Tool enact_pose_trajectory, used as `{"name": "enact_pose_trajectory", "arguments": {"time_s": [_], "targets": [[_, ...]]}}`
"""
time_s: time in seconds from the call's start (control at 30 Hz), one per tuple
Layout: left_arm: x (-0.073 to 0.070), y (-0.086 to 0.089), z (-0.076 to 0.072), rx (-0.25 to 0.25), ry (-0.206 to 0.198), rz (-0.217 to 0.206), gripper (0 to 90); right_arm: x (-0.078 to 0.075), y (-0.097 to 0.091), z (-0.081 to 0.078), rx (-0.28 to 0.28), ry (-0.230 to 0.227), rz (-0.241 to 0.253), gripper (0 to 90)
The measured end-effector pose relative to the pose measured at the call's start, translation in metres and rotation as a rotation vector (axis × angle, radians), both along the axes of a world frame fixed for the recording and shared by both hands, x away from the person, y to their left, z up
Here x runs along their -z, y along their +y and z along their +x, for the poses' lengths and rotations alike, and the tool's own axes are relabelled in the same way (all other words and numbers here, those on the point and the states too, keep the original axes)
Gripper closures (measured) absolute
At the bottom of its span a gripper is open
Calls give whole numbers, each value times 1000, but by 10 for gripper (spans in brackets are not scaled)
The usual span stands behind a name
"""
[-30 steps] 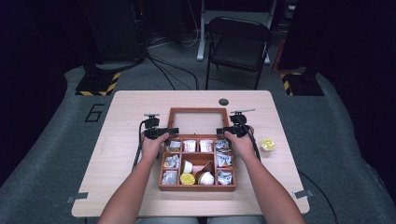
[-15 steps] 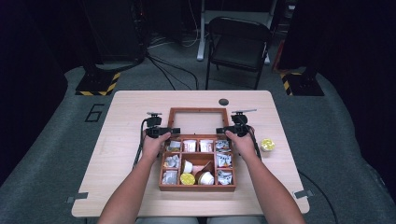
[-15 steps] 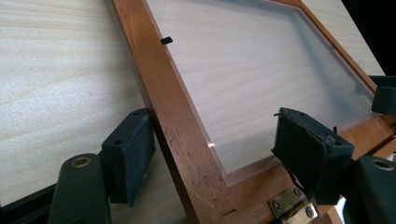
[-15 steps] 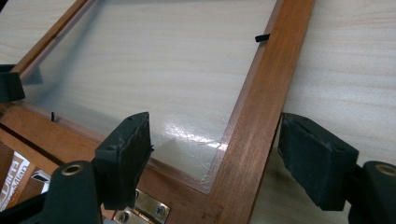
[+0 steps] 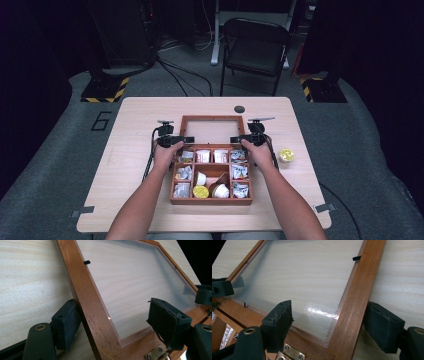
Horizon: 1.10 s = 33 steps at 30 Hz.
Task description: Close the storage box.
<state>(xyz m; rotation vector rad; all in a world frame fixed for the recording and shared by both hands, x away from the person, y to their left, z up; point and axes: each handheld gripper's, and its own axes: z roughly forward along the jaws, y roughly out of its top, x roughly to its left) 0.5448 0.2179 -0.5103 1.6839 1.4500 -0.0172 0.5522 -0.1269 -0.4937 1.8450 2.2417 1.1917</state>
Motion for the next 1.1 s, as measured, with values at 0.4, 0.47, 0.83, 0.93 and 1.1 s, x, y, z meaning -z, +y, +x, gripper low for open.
{"name": "enact_pose_trajectory", "arguments": {"time_s": [0.4, 0.47, 0.83, 0.93, 1.1], "targets": [[-5, 0, -1, -7, -16, 3, 308, -5, 0, 0, -3, -23, -24, 279], [-7, 1, -2, -12, -28, 5, 321, -8, -2, -1, -6, -43, -26, 288], [-22, 6, -7, -17, -85, -16, 375, -28, -1, -5, -12, -100, -48, 325], [-27, 6, -9, -16, -100, -16, 375, -33, -2, -8, -12, -117, -42, 327], [-35, 7, -13, -13, -127, -30, 380, -40, -3, -14, -18, -151, -36, 327]]}}
